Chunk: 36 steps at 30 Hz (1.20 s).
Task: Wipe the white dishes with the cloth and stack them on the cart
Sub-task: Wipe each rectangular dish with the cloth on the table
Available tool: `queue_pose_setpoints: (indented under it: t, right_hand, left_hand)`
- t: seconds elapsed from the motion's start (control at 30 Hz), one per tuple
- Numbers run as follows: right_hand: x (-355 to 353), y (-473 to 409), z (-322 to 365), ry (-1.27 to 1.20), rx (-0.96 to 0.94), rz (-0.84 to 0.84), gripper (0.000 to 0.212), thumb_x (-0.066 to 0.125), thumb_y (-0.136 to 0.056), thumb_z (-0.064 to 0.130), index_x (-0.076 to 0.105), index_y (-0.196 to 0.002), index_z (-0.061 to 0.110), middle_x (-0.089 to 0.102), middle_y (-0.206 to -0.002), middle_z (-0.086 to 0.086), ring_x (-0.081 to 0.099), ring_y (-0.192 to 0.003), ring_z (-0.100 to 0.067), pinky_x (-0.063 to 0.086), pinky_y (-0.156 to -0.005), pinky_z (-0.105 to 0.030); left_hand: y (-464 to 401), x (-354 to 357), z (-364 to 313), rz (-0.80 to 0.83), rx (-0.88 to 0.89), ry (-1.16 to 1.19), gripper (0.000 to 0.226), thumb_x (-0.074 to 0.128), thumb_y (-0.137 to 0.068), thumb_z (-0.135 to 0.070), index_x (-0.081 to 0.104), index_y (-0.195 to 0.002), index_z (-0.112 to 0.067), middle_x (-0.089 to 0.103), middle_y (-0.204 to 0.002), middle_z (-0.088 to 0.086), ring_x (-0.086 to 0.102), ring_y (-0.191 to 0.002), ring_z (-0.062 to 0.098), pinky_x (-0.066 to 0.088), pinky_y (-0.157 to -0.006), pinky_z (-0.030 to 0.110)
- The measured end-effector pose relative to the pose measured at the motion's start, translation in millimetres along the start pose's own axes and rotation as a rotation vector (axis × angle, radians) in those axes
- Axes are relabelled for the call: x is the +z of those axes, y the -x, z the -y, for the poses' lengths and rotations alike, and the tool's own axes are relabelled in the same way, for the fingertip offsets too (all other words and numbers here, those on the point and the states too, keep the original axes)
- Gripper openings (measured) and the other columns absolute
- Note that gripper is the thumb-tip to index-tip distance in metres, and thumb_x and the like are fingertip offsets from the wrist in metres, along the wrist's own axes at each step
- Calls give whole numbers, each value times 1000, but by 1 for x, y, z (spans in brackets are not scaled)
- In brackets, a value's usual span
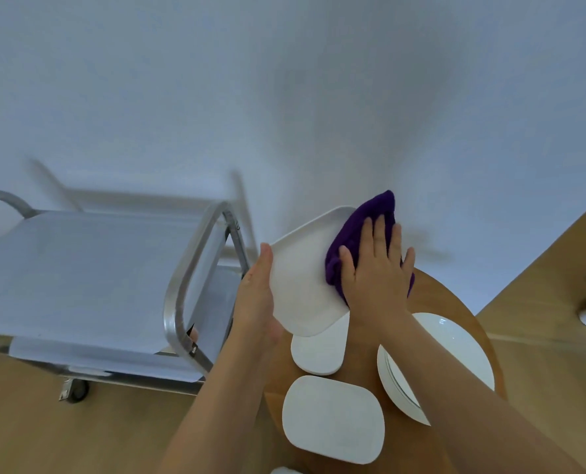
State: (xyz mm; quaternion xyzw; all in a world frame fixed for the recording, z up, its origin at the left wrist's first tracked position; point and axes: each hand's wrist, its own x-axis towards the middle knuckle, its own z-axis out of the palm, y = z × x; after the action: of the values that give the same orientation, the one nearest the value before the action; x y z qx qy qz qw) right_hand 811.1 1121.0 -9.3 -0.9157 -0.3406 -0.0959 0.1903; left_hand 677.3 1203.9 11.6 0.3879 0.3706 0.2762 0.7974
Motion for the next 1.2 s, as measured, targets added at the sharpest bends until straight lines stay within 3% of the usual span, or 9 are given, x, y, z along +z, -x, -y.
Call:
queue_pose_setpoints:
  t: [0.27, 0.43, 0.53, 0.63, 0.73, 0.9, 0.97, 1.1, 1.2]
  right_hand:
    - [0, 33, 23, 27, 105, 200, 63, 17, -97, 43, 12, -148, 5, 19, -154, -15, 14, -142, -31, 12, -113, -50]
    - [-5, 56, 44, -1, -91, 241, 62, 7, -96, 45, 4, -150, 16, 11, -157, -10, 11, -143, -30, 9, -114, -48]
    - [-10, 63, 40, -171, -307, 222, 64, 2, -91, 45, 19, -149, 22, 21, -155, -2, 16, -143, -24, 9, -115, -43]
    - [-12, 68, 23, -233, -584, 80, 56, 29, -91, 48, 50, -134, 18, 50, -139, -3, 44, -130, -27, 33, -105, -45]
    - [-5, 62, 1, -93, -806, -165, 54, 61, -79, 51, 58, -122, 18, 64, -121, -6, 60, -111, -27, 48, -90, -39]
    - [-3, 41, -22, 32, -759, -438, 37, 70, -78, 29, 57, -108, 13, 71, -102, -9, 68, -91, -29, 54, -74, -37]
    - [-5, 33, -29, 41, -768, -431, 27, 71, -76, 23, 68, -98, 10, 72, -93, -10, 69, -78, -28, 54, -64, -33]
    - [-8, 23, -25, 30, -636, -294, 29, 88, -57, 12, 69, -78, 7, 63, -62, -6, 55, -47, -18, 40, -45, -21]
    - [-5, 20, -10, 1, -516, -276, 31, 89, -53, 9, 67, -74, 7, 59, -56, -6, 50, -42, -17, 39, -42, -21]
  left_hand:
    - [1, 13, 11, 49, -126, 241, 79, 56, -74, -60, 50, -137, -12, 56, -134, 19, 55, -121, 38, 42, -103, 54]
    - [1, 15, 12, -128, -113, 212, 60, 65, -76, -57, 66, -116, -13, 74, -102, 12, 73, -89, 27, 59, -63, 35]
    - [0, 11, 2, -133, -163, 143, 56, 63, -79, -61, 71, -102, -11, 76, -90, 11, 74, -78, 27, 59, -56, 34]
    - [-4, 6, -14, -91, -281, 116, 70, 69, -70, -66, 70, -105, -6, 74, -97, 14, 72, -86, 33, 60, -73, 42]
    - [-7, 5, -26, -53, -270, 93, 56, 70, -76, -55, 70, -101, -4, 74, -93, 15, 73, -78, 31, 60, -63, 39]
    - [-16, -6, -49, 84, -237, 8, 42, 55, -91, -46, 74, -100, -9, 74, -95, 12, 72, -82, 29, 58, -67, 39]
    - [-17, -10, -58, 31, -226, -96, 36, 57, -91, -44, 73, -95, -13, 75, -89, 10, 73, -76, 27, 57, -63, 38]
    - [-13, 19, -36, -81, -104, 51, 41, 60, -93, -28, 52, -129, -11, 69, -109, 12, 67, -97, 28, 59, -71, 39]
    - [-7, 49, 3, -201, 29, -19, 51, 53, -97, -27, 34, -143, -32, 56, -124, 7, 61, -107, 30, 59, -78, 43]
